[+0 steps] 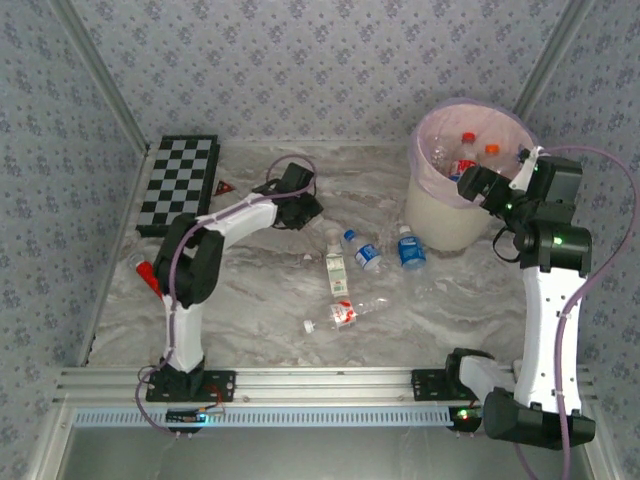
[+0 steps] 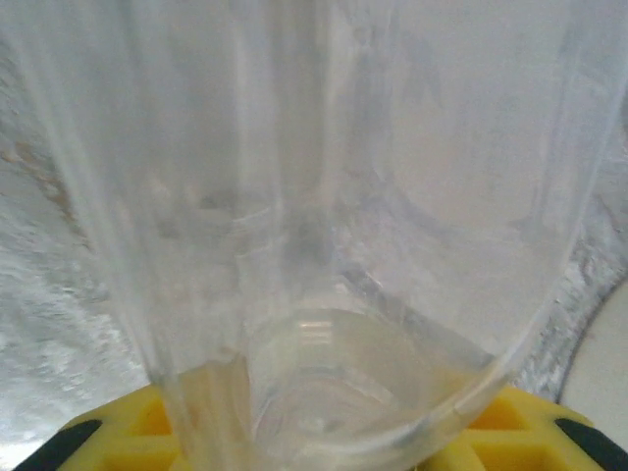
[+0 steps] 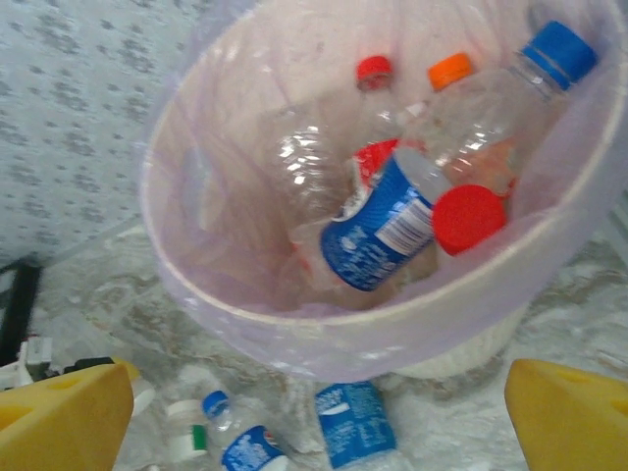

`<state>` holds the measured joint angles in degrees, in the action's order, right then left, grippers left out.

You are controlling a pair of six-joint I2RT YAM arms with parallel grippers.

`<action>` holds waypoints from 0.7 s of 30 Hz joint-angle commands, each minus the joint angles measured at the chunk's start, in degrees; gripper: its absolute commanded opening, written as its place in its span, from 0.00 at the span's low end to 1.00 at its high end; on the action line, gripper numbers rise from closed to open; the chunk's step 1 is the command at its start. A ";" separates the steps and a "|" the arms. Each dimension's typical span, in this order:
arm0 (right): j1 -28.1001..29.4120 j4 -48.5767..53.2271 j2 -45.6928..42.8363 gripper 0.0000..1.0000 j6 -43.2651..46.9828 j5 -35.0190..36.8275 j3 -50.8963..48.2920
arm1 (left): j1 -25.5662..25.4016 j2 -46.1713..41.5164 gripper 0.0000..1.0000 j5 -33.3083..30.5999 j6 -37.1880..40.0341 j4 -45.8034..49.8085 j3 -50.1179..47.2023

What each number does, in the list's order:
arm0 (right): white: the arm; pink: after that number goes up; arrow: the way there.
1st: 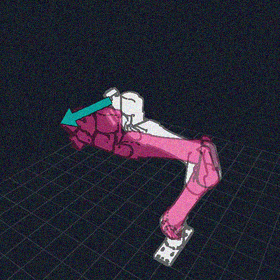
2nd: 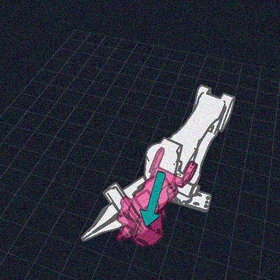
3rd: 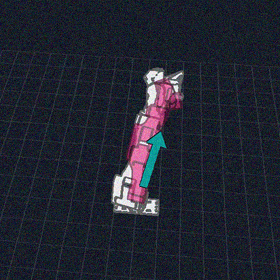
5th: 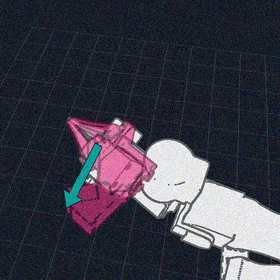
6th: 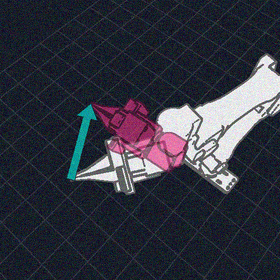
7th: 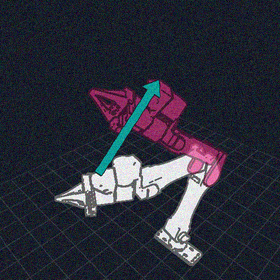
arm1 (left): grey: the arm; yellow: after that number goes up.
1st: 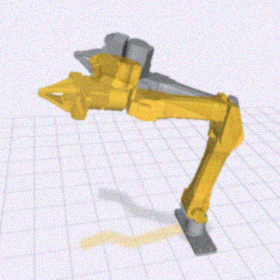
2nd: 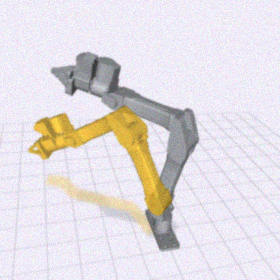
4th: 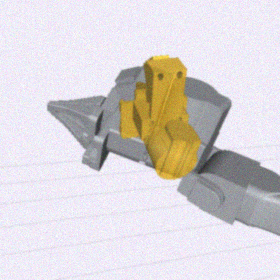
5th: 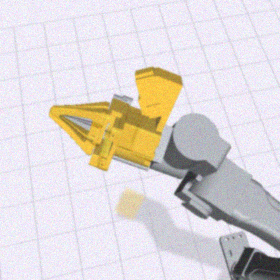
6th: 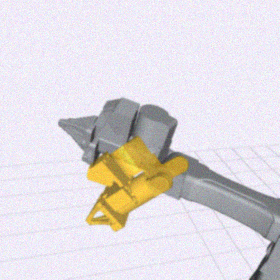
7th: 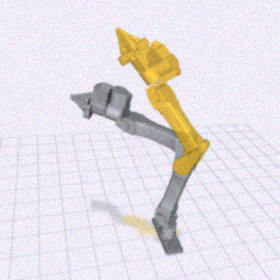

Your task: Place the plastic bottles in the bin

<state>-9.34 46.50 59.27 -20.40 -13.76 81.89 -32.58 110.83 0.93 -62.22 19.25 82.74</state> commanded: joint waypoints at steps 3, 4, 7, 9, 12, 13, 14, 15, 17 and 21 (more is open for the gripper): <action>5.82 -8.11 2.08 0.91 -4.01 -13.25 3.82 | 1.80 -14.32 0.11 1.95 17.57 -7.00 -9.39; 7.66 -7.59 3.51 0.90 -3.47 -13.73 5.05 | 2.02 -16.43 0.06 3.76 20.62 -8.83 -11.43; 15.05 -5.75 8.28 0.87 -0.32 -14.18 9.47 | 2.93 -22.31 0.00 11.40 29.93 -11.69 -16.16; 19.36 -5.69 12.09 0.86 0.53 -15.44 12.07 | 3.31 -25.47 0.00 17.77 35.84 -11.15 -17.31; 23.68 -7.47 17.57 0.86 -0.01 -18.96 14.68 | 3.49 -27.91 0.00 27.37 42.19 -9.90 -17.55; 24.97 -7.58 19.28 0.87 -0.07 -19.84 15.65 | 3.51 -28.44 0.00 29.76 43.40 -9.77 -17.52; 26.31 -7.43 21.22 0.89 -0.08 -20.45 16.86 | 3.50 -28.95 0.00 31.99 44.21 -9.92 -17.65; 27.58 -7.16 23.02 0.91 0.24 -20.60 18.13 | 3.50 -29.28 0.00 34.05 44.63 -10.40 -17.83; 29.47 -6.04 26.20 0.97 1.18 -20.26 20.24 | 3.51 -29.61 0.00 37.94 44.86 -12.14 -18.20; 31.07 -5.27 31.64 1.00 1.84 -22.11 22.87 | 3.41 -29.43 0.00 45.74 43.35 -17.93 -19.10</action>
<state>21.02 40.27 89.10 -20.03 -32.84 101.93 -29.26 82.81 36.47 -20.97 7.09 64.07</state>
